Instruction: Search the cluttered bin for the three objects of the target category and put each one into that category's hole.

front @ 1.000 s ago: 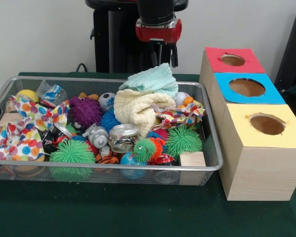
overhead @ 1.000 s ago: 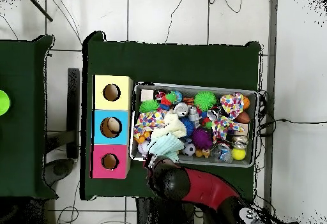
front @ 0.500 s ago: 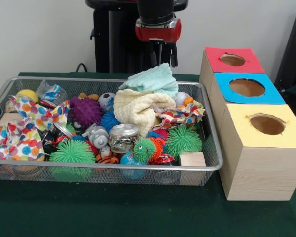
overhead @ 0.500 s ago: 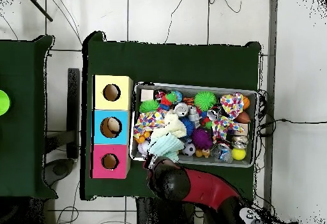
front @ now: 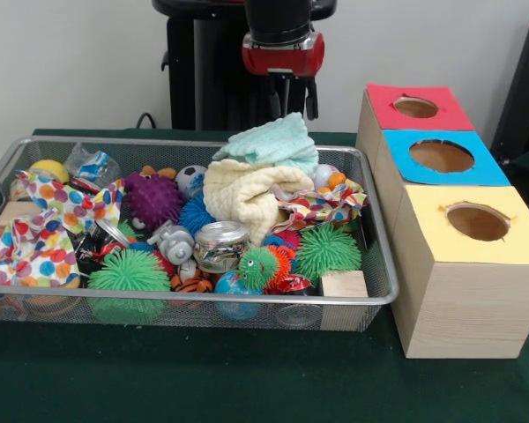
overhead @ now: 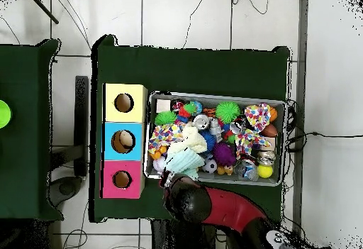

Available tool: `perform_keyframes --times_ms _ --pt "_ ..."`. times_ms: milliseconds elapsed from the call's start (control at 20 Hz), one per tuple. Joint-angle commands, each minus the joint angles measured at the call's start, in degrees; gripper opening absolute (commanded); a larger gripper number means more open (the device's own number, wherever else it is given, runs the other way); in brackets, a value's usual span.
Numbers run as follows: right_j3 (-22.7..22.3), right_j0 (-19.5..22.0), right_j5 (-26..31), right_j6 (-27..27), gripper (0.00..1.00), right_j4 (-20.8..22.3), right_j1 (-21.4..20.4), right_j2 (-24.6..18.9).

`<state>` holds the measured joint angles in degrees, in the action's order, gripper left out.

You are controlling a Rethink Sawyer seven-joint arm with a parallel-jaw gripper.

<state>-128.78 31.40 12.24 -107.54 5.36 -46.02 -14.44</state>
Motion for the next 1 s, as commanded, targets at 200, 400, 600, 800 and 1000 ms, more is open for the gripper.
perform_keyframes --times_ms 200,400,600,800,1000 --pt "6.88 1.13 2.14 -0.81 1.00 2.09 0.24 -4.06" --pt "6.69 1.54 0.78 -0.46 0.00 3.01 0.23 -4.39" --pt "6.97 1.61 1.04 -0.13 0.00 3.67 0.10 -4.54" --pt "7.65 1.04 1.55 -0.61 0.00 3.75 -0.07 -3.90" --pt "7.56 1.28 1.46 -0.85 0.00 3.72 0.20 -4.15"
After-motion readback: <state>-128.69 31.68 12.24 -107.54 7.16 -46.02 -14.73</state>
